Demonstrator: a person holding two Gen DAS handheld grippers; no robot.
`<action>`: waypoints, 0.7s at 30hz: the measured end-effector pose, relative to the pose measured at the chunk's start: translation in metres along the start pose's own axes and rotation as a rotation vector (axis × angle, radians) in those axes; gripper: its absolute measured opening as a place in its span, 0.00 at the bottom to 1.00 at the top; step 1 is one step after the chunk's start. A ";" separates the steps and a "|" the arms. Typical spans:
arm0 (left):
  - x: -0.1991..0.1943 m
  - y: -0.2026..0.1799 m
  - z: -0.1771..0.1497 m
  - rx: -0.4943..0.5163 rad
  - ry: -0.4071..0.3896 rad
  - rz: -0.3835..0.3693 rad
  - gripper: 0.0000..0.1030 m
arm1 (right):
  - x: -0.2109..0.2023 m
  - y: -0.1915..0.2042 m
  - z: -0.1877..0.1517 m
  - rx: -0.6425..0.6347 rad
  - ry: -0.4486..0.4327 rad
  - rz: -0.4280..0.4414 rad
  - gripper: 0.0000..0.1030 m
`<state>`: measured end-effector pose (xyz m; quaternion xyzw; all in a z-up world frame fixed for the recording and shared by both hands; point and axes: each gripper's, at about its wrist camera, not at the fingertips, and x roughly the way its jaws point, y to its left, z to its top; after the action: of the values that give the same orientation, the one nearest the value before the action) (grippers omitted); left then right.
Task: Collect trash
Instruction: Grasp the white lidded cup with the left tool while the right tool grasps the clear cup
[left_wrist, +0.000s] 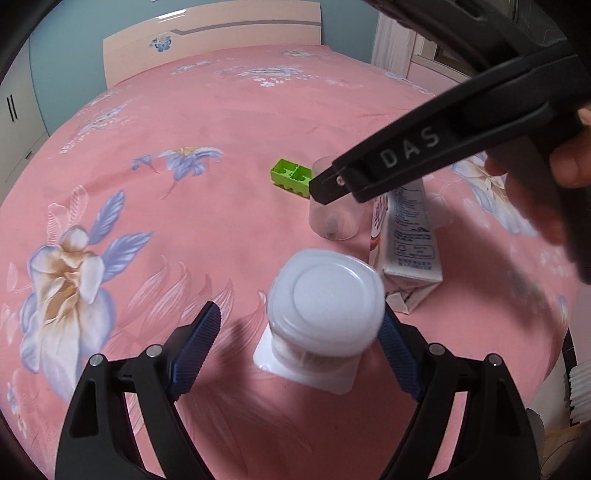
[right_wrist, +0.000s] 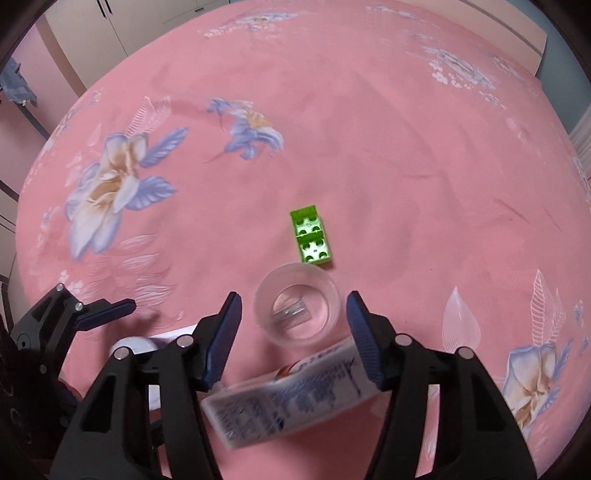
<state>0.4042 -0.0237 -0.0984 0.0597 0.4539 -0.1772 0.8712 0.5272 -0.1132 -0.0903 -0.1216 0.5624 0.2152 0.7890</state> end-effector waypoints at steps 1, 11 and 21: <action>0.001 0.001 0.000 -0.002 0.000 -0.003 0.83 | 0.001 0.000 0.001 -0.007 -0.003 0.003 0.58; 0.012 -0.001 0.008 -0.002 -0.001 -0.023 0.83 | 0.003 0.002 0.007 -0.024 0.006 -0.015 0.58; 0.026 0.003 0.015 -0.027 0.006 -0.056 0.67 | 0.035 -0.001 0.010 0.015 0.064 -0.041 0.53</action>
<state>0.4303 -0.0314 -0.1115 0.0357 0.4604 -0.1953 0.8652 0.5461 -0.1022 -0.1200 -0.1339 0.5863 0.1910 0.7758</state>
